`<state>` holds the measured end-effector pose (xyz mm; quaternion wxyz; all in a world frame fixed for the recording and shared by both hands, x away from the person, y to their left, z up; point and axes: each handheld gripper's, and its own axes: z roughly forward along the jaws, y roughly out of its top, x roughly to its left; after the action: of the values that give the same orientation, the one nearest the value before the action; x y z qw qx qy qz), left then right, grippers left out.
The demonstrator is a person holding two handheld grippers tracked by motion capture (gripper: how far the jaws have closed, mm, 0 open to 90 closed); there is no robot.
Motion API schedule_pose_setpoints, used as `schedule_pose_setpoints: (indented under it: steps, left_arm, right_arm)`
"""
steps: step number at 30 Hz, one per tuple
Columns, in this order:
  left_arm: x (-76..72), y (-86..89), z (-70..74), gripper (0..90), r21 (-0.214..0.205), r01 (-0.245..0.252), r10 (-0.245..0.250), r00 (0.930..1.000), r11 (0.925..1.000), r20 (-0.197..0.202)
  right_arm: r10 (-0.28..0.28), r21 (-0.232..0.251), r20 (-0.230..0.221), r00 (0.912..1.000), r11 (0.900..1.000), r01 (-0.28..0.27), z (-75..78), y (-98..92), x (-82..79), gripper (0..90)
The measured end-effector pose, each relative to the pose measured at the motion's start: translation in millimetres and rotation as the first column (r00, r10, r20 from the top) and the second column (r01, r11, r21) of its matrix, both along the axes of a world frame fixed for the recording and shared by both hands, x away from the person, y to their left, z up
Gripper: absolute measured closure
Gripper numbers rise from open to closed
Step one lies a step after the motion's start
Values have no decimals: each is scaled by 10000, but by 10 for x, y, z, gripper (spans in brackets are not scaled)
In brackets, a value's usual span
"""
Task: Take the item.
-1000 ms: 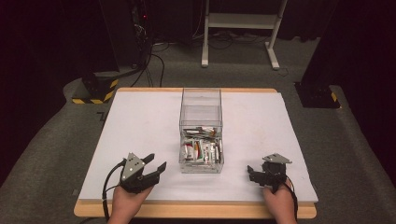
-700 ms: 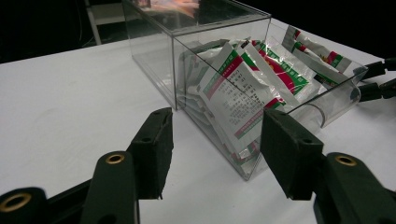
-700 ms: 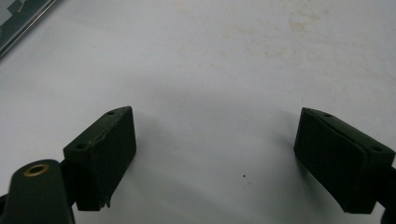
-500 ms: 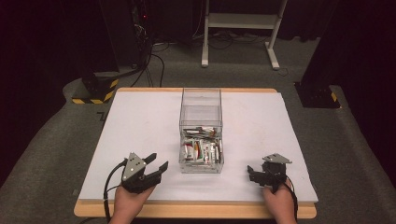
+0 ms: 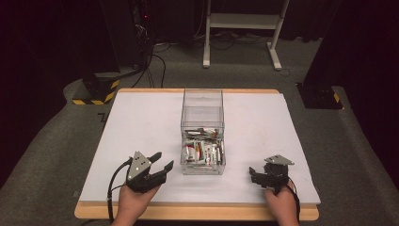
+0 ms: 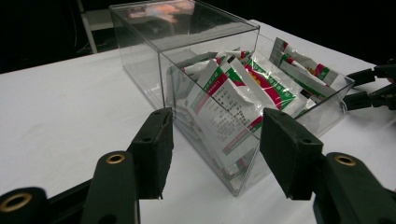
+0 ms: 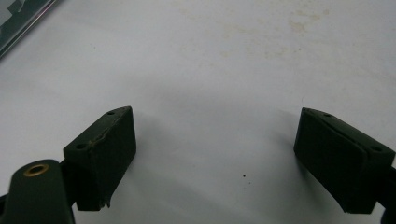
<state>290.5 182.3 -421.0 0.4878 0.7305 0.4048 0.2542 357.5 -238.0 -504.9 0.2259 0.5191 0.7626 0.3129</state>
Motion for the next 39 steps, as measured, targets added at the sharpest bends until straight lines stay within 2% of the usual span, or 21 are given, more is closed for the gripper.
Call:
schedule_pose_setpoints:
  steps: [17,27,39]
  left_arm:
    - [130,-223,51,448,-174,94,-94,10000,9998,-6]
    - [225,-340,59,460,-18,157,-157,9999,9999,-70]
    - [376,-441,33,497,61,141,-139,9993,9999,-352]
  right_arm:
    - [5,-5,-4,10000,10000,-5,0,0,0,129]
    - [4,-3,-7,10000,10000,-4,1,0,0,130]
    - [5,-1,-7,10000,10000,-5,1,0,0,129]
